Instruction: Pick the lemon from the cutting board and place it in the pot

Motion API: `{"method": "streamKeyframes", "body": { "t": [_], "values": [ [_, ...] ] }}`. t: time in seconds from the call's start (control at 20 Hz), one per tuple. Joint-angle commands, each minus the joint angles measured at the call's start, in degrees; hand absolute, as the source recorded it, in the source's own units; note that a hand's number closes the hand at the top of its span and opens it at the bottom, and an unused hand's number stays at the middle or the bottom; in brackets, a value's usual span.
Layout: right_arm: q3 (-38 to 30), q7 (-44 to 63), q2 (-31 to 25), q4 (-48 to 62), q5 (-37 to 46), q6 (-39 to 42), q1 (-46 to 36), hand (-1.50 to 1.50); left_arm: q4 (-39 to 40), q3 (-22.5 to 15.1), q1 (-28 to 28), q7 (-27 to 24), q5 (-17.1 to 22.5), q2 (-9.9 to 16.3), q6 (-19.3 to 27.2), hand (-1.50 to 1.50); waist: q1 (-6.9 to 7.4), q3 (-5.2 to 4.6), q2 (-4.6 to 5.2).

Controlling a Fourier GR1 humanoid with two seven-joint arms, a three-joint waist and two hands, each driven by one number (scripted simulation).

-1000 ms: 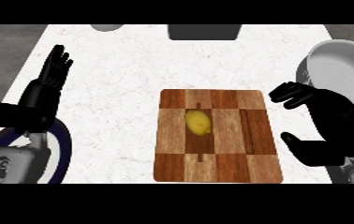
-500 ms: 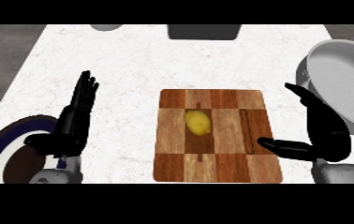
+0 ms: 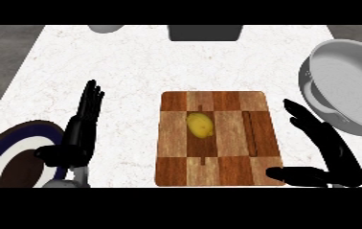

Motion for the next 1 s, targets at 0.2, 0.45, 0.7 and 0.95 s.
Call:
{"method": "streamKeyframes", "body": {
  "t": [0.2, 0.45, 0.7, 0.95],
  "values": [
    [10.8, 25.8, -4.0, -6.5, 22.1, -0.3, -1.5, -1.5, -1.5, -0.6, 1.7, 0.4, -0.1, 0.4, -0.9, 0.0, 0.78, -0.09, -0.14],
    [17.2, 37.2, 3.6, -5.3, 29.4, 3.4, -6.5, -1.5, -1.6, 0.9, 0.9, 0.5, 0.3, 1.2, -2.3, 0.0, 0.75, 0.07, 0.1],
    [17.6, 37.8, 7.8, -2.0, 32.5, 5.8, -7.0, -1.5, -1.5, 0.4, -0.3, 2.1, -2.1, -1.4, -0.5, 0.0, 0.37, 0.1, 0.11],
    [17.7, 43.4, 9.4, 3.1, 37.7, 7.4, -10.1, -1.5, -1.4, 3.9, 0.6, 0.5, 0.5, 1.1, -3.7, 0.0, 0.47, 0.1, 0.13]
  ]
}}
